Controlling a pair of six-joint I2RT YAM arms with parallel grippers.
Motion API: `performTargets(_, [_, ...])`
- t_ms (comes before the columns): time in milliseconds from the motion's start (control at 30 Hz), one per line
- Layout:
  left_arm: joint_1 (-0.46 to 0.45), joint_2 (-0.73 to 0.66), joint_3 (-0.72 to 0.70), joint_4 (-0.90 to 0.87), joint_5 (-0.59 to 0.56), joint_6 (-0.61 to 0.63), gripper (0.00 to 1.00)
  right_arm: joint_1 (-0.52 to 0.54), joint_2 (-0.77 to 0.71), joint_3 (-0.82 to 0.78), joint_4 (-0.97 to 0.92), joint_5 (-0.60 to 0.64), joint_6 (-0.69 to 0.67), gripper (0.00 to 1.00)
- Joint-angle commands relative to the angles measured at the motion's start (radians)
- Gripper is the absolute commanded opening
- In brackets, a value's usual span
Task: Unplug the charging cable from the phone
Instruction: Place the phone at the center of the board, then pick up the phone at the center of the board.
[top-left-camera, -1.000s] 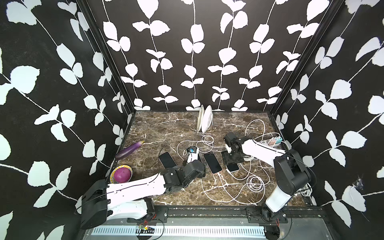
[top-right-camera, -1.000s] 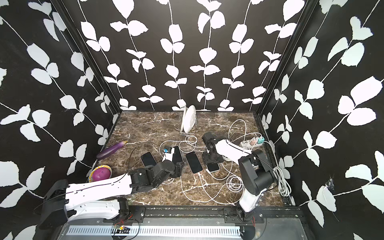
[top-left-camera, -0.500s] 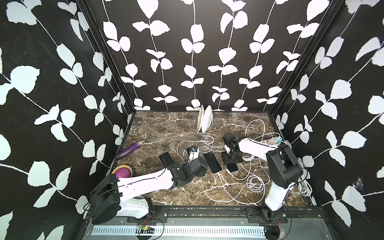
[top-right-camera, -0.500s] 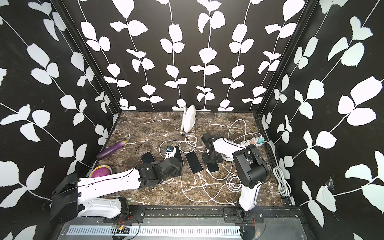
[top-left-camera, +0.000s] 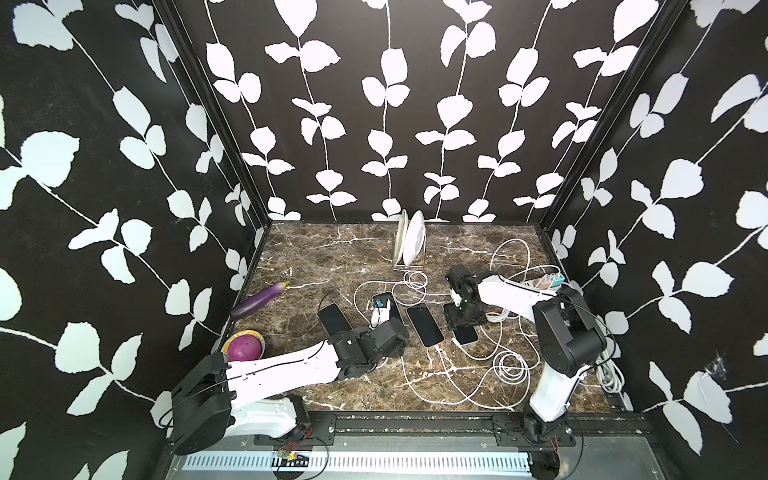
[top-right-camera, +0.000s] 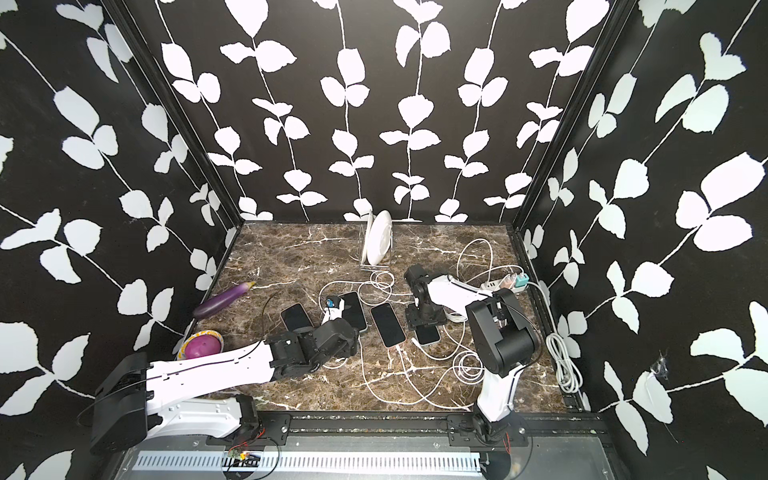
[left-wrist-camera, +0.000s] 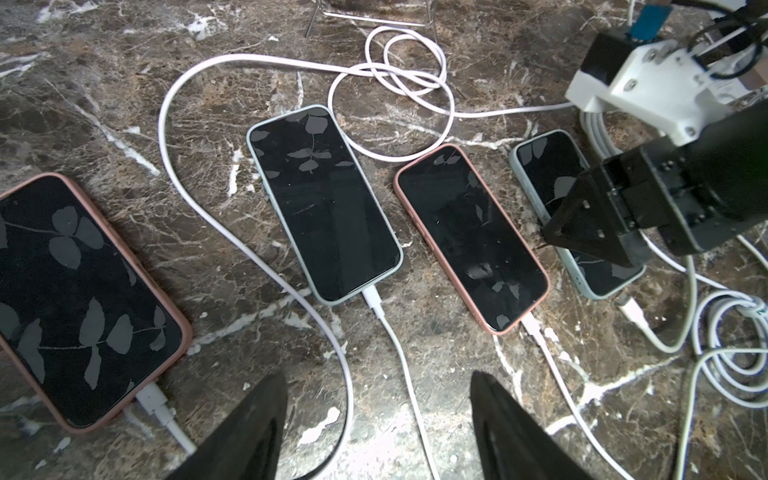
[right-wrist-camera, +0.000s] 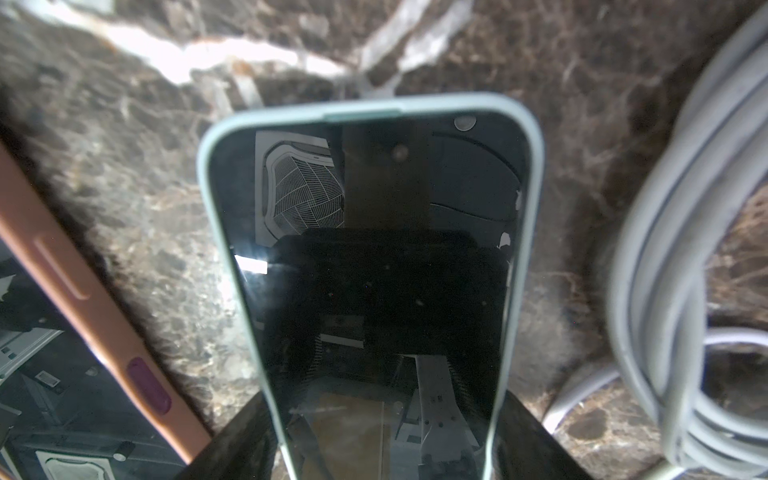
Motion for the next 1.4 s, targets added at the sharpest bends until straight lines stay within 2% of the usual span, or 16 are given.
performTargets(0, [0.011, -0.022, -0.009, -0.016, -0.009, -0.006, 0.73, 0.001, -0.001, -0.008, -0.046, 0.026, -0.007, 0.00])
performTargets(33, [0.013, -0.021, -0.007, -0.016, -0.007, -0.006, 0.74, 0.002, 0.004, -0.003, -0.045, 0.026, -0.007, 0.01])
performTargets(100, [0.014, -0.019, -0.001, -0.018, -0.007, -0.002, 0.74, 0.003, 0.011, 0.019, -0.056, 0.031, -0.011, 0.19])
performTargets(133, [0.015, -0.019, 0.000, -0.018, -0.005, -0.002, 0.74, 0.003, 0.013, 0.032, -0.064, 0.036, -0.012, 0.36])
performTargets(200, [0.016, -0.019, 0.005, -0.018, 0.001, 0.000, 0.75, 0.003, 0.006, 0.055, -0.084, 0.050, -0.014, 0.57])
performTargets(267, [0.016, -0.018, 0.008, -0.015, 0.009, 0.000, 0.76, 0.004, -0.013, 0.069, -0.096, 0.055, -0.016, 0.85])
performTargets(300, [0.016, -0.018, 0.007, -0.014, 0.012, 0.000, 0.76, 0.004, -0.023, 0.077, -0.102, 0.056, -0.019, 0.90])
performTargets(433, [0.016, -0.025, 0.005, -0.004, 0.023, 0.001, 0.78, 0.010, -0.065, 0.108, -0.125, 0.036, -0.029, 0.95])
performTargets(600, [0.016, -0.052, -0.009, 0.005, 0.021, 0.005, 0.80, 0.037, -0.122, 0.131, -0.147, 0.035, -0.019, 0.98])
performTargets(733, [0.016, -0.087, -0.037, 0.012, 0.009, -0.011, 0.81, 0.121, -0.151, 0.119, -0.085, 0.035, 0.004, 0.99])
performTargets(867, [0.016, -0.117, -0.082, 0.041, 0.011, -0.033, 0.82, 0.214, -0.103, 0.124, -0.020, 0.061, 0.029, 0.99])
performTargets(1033, [0.016, -0.154, -0.123, 0.069, 0.018, -0.054, 0.85, 0.278, -0.008, 0.147, 0.025, 0.073, 0.053, 0.99])
performTargets(1367, [0.018, -0.190, -0.190, 0.122, 0.021, -0.087, 0.86, 0.288, 0.079, 0.163, 0.073, 0.073, 0.070, 0.99])
